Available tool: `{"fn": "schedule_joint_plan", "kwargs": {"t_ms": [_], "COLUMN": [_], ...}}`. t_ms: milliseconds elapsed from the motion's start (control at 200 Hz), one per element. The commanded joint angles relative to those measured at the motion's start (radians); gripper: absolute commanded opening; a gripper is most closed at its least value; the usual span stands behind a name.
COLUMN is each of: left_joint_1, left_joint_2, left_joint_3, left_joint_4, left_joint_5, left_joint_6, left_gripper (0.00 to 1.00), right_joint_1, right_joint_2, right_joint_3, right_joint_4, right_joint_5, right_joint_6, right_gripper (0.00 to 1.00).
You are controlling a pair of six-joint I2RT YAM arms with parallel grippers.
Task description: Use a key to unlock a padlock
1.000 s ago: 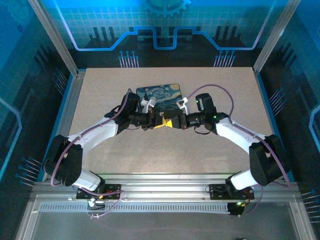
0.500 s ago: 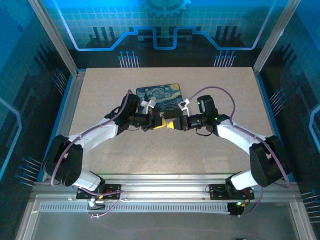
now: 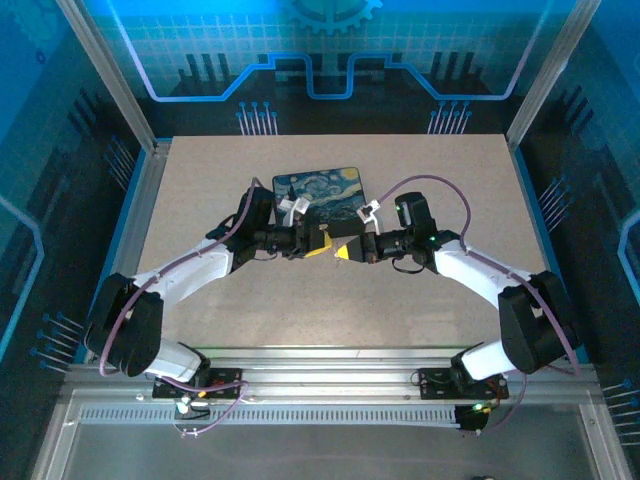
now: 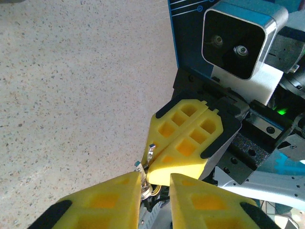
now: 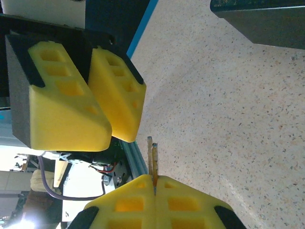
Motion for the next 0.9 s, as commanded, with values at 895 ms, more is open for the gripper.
{"fn": "schedule_joint_plan", "kwargs": {"t_ms": [895], "left_joint_1": [-0.003], "left_joint_2": [0.010], "left_joint_3": [-0.019], "left_joint_4": [0.038], "left_joint_5": [0.035], "left_joint_6": [-0.004], "left_gripper": [0.24], "right_joint_1": [0.045], "right_joint_2": [-0.024], "right_joint_3": [0.000], "right_joint_4": [0.056], "right_joint_5": [-0.037], "right_joint_6": [0.027], "right_gripper": [0.00]}}
